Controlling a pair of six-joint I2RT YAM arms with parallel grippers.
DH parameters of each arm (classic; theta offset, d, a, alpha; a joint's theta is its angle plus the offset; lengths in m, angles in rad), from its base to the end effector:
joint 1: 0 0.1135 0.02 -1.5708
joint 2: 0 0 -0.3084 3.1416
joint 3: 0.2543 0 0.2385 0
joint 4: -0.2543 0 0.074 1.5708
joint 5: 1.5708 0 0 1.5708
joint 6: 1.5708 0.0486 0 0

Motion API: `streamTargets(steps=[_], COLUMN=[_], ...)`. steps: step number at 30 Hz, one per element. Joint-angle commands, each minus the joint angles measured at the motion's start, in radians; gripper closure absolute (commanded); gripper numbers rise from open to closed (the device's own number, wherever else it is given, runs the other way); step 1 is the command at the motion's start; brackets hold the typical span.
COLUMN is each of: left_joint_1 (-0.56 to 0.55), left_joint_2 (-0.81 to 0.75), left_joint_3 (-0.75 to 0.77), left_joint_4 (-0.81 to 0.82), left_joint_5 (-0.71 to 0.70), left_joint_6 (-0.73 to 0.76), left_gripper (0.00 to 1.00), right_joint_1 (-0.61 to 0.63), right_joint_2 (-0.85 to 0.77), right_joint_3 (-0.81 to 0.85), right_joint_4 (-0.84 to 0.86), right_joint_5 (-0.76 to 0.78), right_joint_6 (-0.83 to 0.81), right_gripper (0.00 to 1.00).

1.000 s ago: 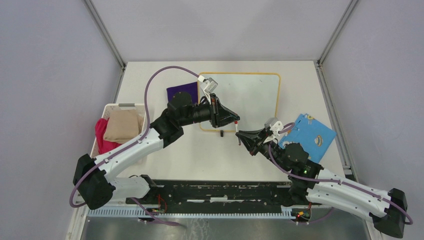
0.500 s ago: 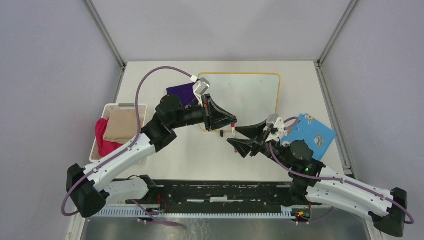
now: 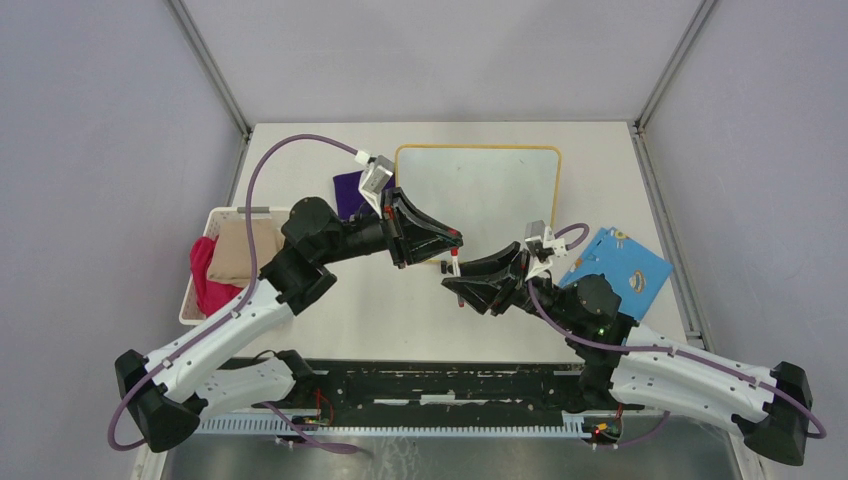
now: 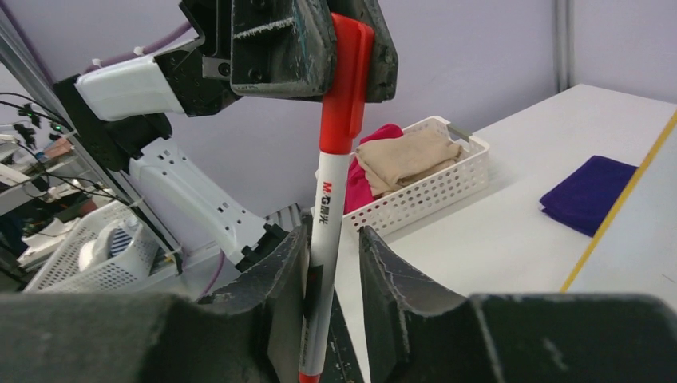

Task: Write a sentence on the whiteboard
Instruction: Open the whiteboard marker at the center of the board.

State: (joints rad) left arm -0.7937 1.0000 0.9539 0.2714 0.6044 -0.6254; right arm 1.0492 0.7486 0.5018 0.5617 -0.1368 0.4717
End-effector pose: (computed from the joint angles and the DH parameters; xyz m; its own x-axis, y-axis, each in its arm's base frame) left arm 0.1190 -0.1604 0.4478 -0.4438 -0.2357 -0.8646 0.8822 0.0544 -0.4677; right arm 0.0683 0.1322 0.3630 -0.2822 0.4124 -0.8662 -0.8928 0.2175 0.3944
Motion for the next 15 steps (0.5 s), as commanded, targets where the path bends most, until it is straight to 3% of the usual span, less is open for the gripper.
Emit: streamTargets(steps=[1, 8, 13, 15], left_joint_1=[-0.004, -0.004, -0.004, -0.004], left_joint_2=[-0.04, -0.062, -0.074, -0.076], left_joint_3=[-0.01, -0.012, -0.014, -0.009], left_joint_4=[0.038, -0.004, -0.018, -0.033], left_joint_5=[0.028, 0.013, 0.012, 0.011], left_joint_6=[-0.045, -0.011, -0.002, 0.0], left_gripper=[0.98, 0.98, 0.97, 0.8], right_joint_1=[-0.002, -0.002, -0.003, -0.002], right_joint_2=[0.009, 0.04, 0.052, 0.05], right_joint_3=[0.058, 0.086, 0.098, 0.1], right_joint_4=[0.103, 0.113, 0.089, 0.075], right_joint_5=[-0.021, -0.044, -0.051, -0.051], right_joint_6=[0.038, 0.061, 0.045, 0.027], right_gripper=[0.67, 0.64, 0.88, 0.97])
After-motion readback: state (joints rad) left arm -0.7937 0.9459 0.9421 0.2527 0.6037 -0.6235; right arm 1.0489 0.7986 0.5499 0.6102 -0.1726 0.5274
